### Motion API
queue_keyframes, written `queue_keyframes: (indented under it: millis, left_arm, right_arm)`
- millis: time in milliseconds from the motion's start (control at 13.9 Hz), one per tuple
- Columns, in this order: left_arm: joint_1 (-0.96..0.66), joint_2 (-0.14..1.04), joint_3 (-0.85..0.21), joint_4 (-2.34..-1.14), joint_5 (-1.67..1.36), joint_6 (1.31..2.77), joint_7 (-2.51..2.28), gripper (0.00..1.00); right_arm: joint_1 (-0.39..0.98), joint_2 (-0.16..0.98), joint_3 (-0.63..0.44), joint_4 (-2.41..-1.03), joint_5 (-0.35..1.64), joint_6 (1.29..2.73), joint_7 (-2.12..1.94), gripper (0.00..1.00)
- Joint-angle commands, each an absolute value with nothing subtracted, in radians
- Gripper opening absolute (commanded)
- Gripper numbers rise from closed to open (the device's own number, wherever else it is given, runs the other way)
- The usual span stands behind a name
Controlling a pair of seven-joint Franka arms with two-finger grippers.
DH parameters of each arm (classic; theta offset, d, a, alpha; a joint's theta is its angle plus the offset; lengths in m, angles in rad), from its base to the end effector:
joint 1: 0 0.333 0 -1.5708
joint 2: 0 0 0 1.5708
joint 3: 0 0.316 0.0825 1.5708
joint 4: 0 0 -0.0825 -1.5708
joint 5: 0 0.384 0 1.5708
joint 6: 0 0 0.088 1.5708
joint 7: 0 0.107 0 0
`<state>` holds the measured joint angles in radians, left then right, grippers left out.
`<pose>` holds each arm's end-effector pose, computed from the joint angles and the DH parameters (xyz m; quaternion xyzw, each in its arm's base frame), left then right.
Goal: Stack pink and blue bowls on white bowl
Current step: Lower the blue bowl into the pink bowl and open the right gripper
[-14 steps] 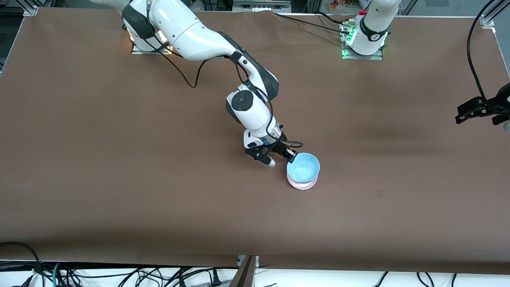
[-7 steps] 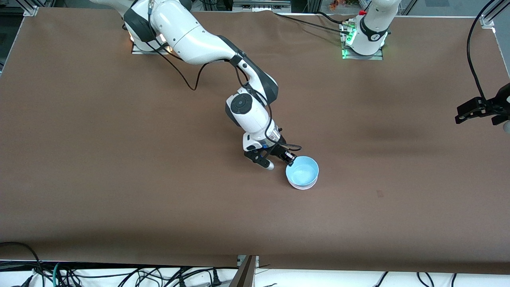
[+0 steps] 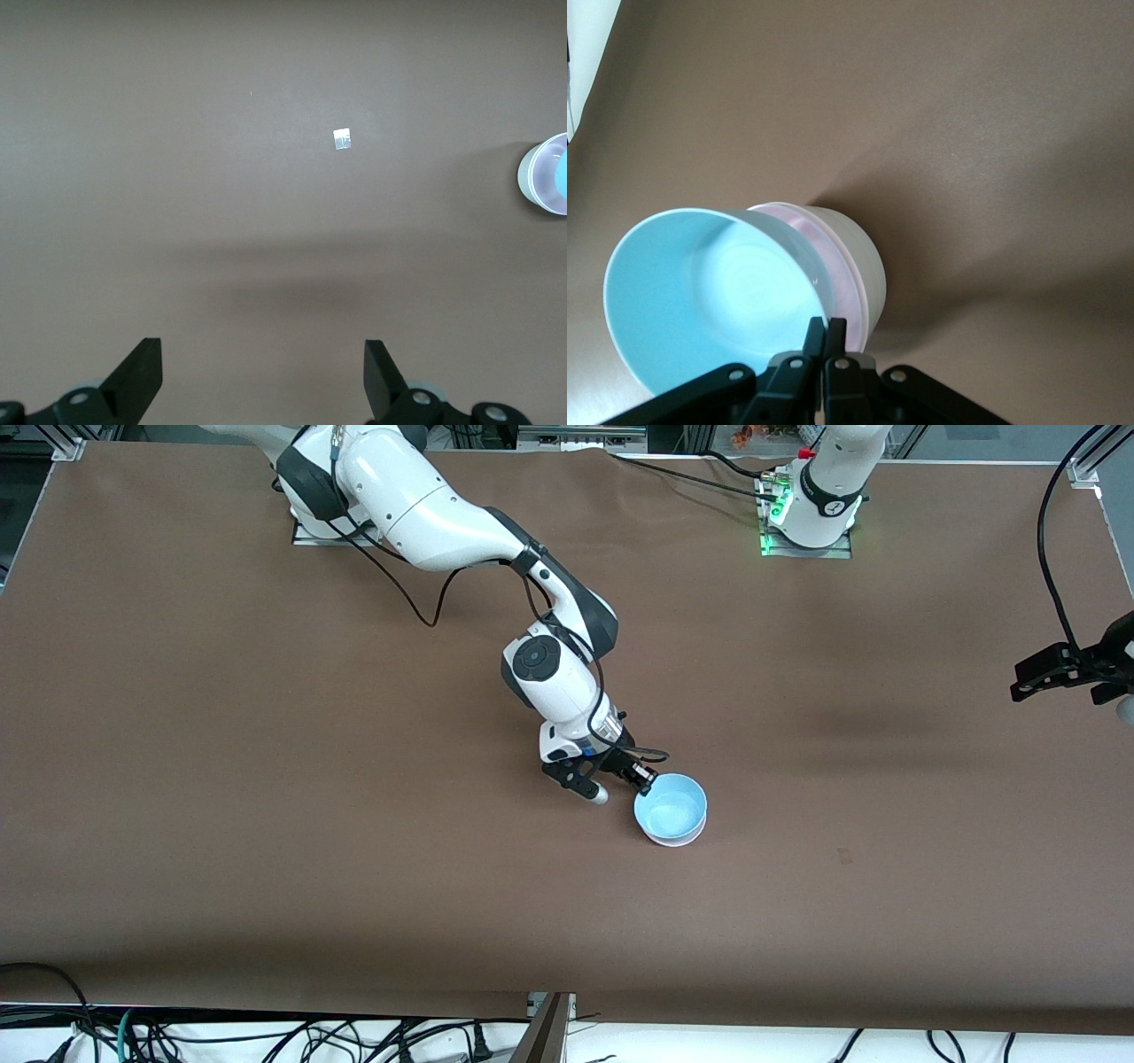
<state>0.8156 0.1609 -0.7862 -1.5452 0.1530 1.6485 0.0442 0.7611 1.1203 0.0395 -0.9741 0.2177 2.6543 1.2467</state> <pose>0.5928 0.0643 0.5757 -0.9997 0.0108 0.0058 0.0192 0.5894 0.5777 0.2314 -0.9085 0.3021 -0.0665 0.2808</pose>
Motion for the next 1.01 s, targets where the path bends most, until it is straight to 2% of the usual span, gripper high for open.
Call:
queue_keyframes:
  millis: [0,937]
  left_arm:
    - [0.83,0.156,-0.79,-1.548,0.137,1.652,0.067,1.0]
    - [0.836,0.172,-0.788,-1.548,0.137,1.655,0.069,1.0]
  right_arm:
    - [0.762,1.149,0.044,-0.928,0.225,2.657,1.246,0.0]
    - [0.765,1.147,0.04,-0.934,0.219,2.571,1.247,0.0]
